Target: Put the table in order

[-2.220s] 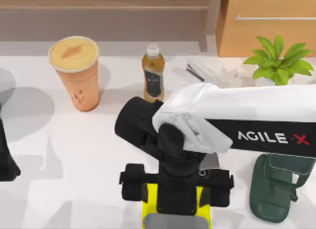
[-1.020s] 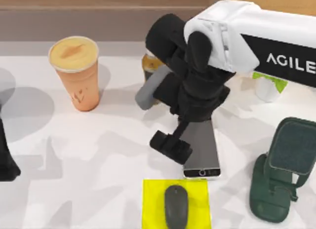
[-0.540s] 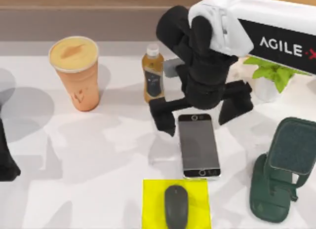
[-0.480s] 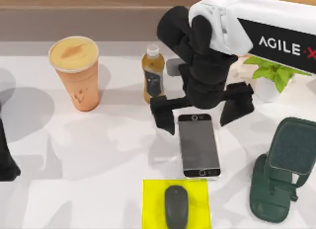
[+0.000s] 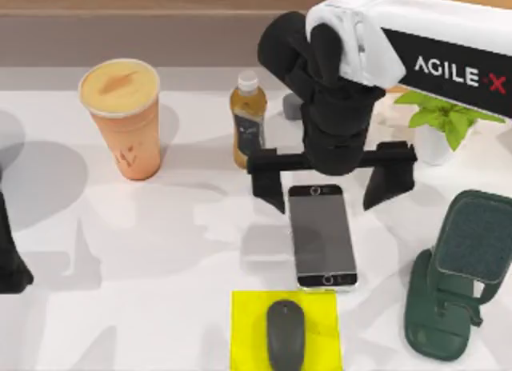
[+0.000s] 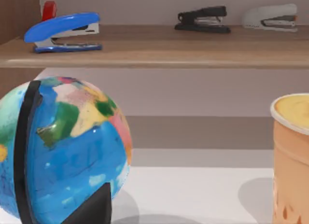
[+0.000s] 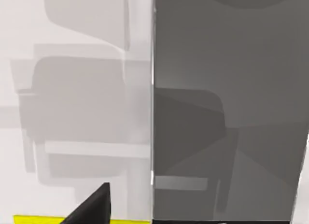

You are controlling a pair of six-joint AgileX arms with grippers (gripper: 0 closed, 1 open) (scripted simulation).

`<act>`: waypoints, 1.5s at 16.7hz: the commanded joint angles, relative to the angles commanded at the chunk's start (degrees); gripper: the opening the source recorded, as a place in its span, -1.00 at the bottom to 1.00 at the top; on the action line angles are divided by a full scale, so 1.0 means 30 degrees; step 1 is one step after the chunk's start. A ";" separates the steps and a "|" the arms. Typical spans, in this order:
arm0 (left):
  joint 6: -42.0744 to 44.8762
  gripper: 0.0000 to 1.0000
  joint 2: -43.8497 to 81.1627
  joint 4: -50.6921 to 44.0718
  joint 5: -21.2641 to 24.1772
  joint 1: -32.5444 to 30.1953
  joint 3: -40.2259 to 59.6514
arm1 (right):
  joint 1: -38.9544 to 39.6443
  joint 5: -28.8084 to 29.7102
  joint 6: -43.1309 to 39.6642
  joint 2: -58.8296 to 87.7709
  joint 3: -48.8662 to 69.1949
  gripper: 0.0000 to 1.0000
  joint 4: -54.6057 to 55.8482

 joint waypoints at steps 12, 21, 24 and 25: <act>0.0000 1.00 0.0000 0.0000 0.0000 0.0000 0.0000 | 0.0044 0.0013 0.0063 0.1422 -0.3147 1.00 0.4570; 0.0000 1.00 0.0000 0.0000 0.0000 0.0000 0.0000 | 0.0044 0.0013 0.0063 0.1423 -0.3149 0.10 0.4573; 0.0000 1.00 0.0000 0.0000 0.0000 0.0000 0.0000 | 0.0044 0.0013 0.0063 0.1423 -0.3149 -0.36 0.4573; 0.0000 1.00 0.0000 0.0000 0.0000 0.0000 0.0000 | 0.0044 0.0013 0.0063 0.1423 -0.3149 -0.51 0.4573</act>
